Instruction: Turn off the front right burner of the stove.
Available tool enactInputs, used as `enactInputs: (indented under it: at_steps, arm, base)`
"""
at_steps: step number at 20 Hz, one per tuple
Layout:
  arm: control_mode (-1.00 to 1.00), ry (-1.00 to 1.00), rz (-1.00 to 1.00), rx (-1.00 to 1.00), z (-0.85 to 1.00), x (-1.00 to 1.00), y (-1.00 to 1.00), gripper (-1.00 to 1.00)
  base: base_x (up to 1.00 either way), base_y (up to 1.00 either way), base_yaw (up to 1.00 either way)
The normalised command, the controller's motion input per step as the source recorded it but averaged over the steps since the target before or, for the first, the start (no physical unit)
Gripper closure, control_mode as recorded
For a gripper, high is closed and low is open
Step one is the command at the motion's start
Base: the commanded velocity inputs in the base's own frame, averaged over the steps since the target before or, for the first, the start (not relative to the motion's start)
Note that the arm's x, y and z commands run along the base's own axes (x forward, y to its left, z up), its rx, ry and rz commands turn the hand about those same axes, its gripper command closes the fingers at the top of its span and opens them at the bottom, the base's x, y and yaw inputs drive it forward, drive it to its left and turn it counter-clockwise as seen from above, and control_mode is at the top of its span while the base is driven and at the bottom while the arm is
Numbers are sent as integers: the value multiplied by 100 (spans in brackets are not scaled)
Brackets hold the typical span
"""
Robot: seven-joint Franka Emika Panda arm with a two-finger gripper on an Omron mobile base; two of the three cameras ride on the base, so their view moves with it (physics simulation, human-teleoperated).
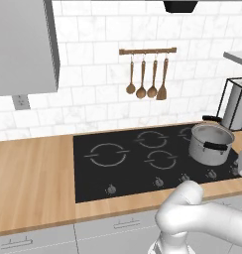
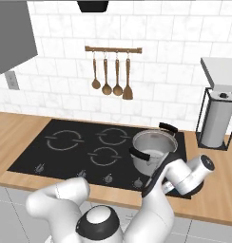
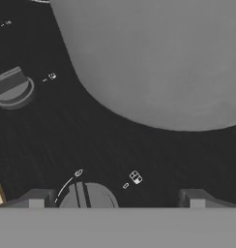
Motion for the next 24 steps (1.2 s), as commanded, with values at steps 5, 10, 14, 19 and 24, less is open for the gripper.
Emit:
enactInputs:
  at_steps: [5, 10, 14, 19, 24]
  arm:
    - [-100, 9, 0, 0, -2, 0, 0, 100]
    - [-100, 5, 0, 0, 0, 1, 0, 100]
    - [-100, 0, 0, 0, 0, 0, 0, 100]
    - [-100, 2, -4, 0, 0, 0, 0, 100]
    - [-100, 16, -12, 2, 0, 0, -8, 100]
  base:
    - [0, 0, 0]
    - [0, 0, 0]
    - [0, 0, 0]
    - [0, 0, 0]
    - [0, 0, 0]
